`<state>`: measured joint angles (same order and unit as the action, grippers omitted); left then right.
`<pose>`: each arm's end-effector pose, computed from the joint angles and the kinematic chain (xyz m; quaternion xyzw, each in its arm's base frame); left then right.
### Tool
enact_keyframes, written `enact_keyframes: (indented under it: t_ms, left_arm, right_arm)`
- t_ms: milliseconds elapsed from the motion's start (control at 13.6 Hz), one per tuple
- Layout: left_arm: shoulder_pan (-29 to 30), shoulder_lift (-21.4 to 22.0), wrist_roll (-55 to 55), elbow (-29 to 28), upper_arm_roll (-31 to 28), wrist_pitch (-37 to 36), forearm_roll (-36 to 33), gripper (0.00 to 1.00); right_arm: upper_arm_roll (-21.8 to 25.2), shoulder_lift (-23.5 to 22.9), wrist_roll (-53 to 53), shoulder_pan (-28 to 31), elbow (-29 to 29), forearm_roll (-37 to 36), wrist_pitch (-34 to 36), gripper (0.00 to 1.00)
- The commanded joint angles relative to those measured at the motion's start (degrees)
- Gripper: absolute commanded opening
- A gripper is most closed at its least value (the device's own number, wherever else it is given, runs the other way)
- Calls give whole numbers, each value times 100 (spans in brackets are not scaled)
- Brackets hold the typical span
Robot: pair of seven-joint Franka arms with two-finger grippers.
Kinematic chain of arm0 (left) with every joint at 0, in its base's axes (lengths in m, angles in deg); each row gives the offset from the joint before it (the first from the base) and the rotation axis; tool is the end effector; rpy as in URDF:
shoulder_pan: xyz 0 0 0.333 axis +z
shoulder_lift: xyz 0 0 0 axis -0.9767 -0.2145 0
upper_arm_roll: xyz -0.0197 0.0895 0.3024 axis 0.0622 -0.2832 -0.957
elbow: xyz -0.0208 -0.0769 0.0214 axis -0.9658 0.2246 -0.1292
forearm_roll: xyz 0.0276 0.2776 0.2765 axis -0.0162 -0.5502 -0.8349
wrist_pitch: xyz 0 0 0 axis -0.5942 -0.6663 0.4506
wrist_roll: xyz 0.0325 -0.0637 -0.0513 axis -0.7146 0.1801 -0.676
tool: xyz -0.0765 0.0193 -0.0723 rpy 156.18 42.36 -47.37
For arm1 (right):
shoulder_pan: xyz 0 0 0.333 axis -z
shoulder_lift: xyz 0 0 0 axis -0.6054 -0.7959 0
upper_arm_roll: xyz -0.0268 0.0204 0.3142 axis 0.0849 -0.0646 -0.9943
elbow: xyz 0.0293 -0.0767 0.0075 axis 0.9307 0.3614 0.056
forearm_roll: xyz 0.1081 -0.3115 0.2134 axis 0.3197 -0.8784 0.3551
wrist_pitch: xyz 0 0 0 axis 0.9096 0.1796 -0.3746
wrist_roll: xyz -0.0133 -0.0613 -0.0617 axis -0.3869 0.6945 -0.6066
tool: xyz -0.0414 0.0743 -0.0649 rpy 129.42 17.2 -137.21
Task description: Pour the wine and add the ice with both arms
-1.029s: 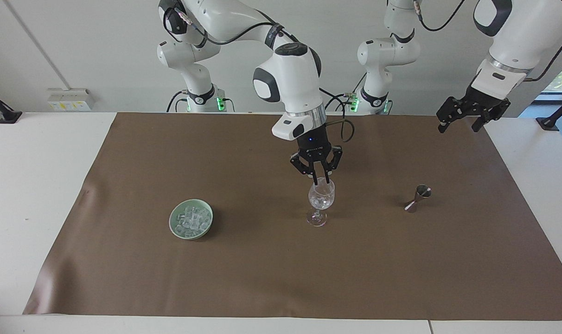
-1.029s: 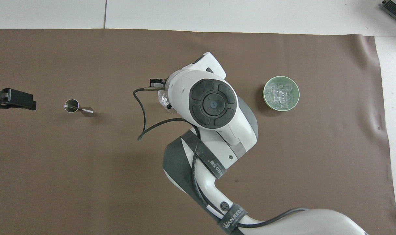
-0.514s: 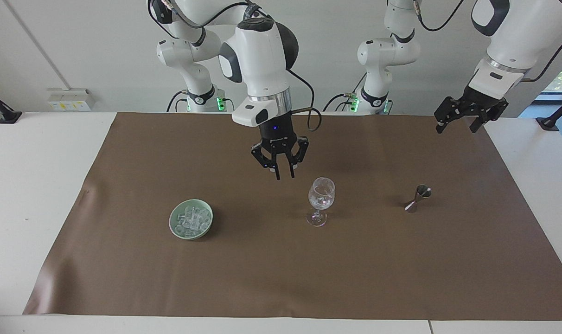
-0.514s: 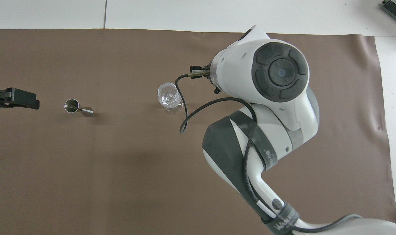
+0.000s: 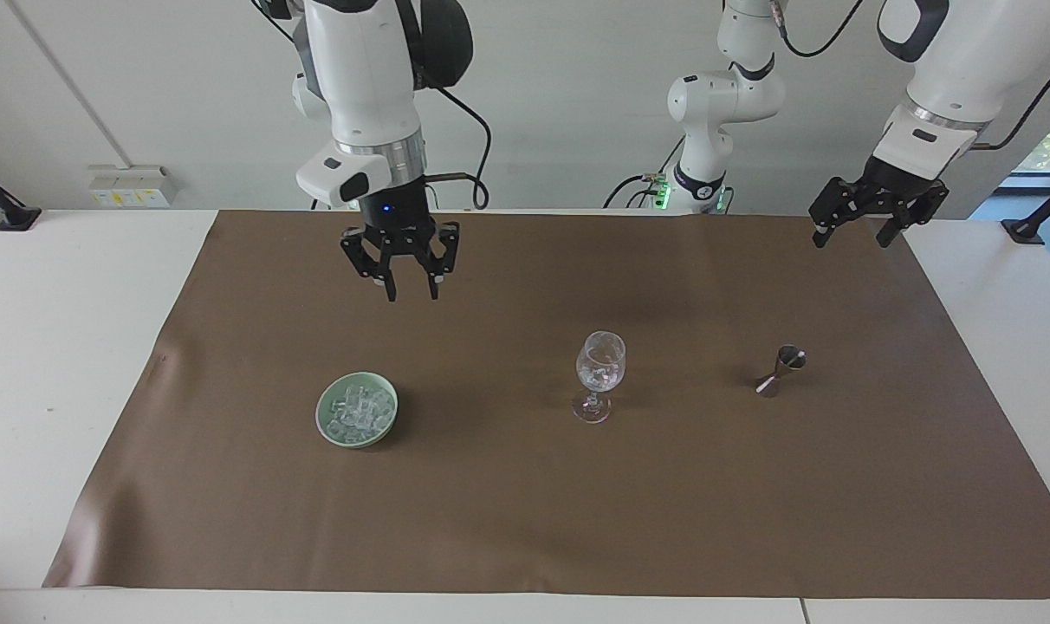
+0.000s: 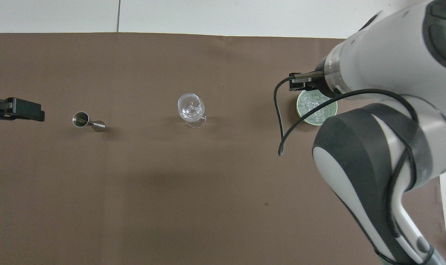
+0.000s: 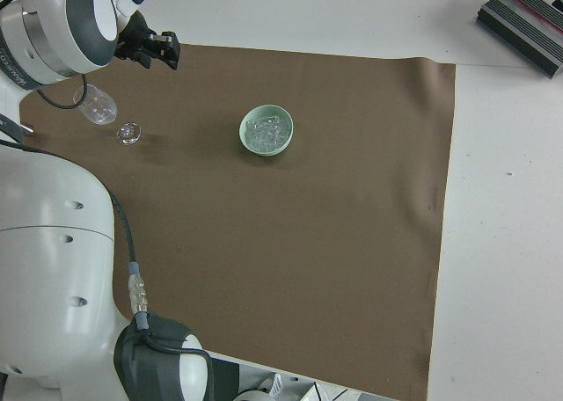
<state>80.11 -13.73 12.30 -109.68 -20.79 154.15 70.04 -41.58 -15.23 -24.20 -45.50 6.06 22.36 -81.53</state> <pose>0.5412 -0.0345 0.6402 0.9994 -0.0144 0.0304 0.0118 0.5942 0.1771 0.6295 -0.9952 -0.0210 -0.0951 0.0004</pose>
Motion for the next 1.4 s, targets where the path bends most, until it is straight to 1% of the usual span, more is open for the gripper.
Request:
enact_keyframes:
  t_ms: [0, 73, 147, 220, 294, 514, 735, 1323]
  left_arm:
    - [-30, 136, 64, -44, -31, 53, 69, 100]
    - [-30, 136, 64, -44, -31, 36, 69, 100]
    - [-30, 136, 55, -44, -22, 18, 78, 100]
    - [-30, 145, 46, -52, -22, -17, 78, 100]
    - [-38, 206, 46, -87, -31, -17, 78, 100]
    - [-47, 224, 63, -192, -31, -192, 78, 100]
    - [-47, 198, 72, -228, -31, -140, 78, 100]
    - [-21, 180, 37, -140, -40, -149, 87, 100]
  right_arm:
    - [-72, 444, -607, 445, 296, 153, 493, 64]
    - [-72, 515, -783, 585, 306, 171, 677, 67]
    - [-63, 576, -941, 743, 306, 188, 871, 74]
    - [-63, 620, -1117, 910, 306, 189, 1038, 90]
    - [-54, 630, -1319, 1051, 306, 189, 1231, 100]
    - [-54, 665, -1610, 1412, 306, 189, 1601, 100]
    - [-28, 674, -1725, 1562, 306, 189, 1742, 100]
    - [-19, 691, -1655, 1703, 306, 180, 1638, 100]
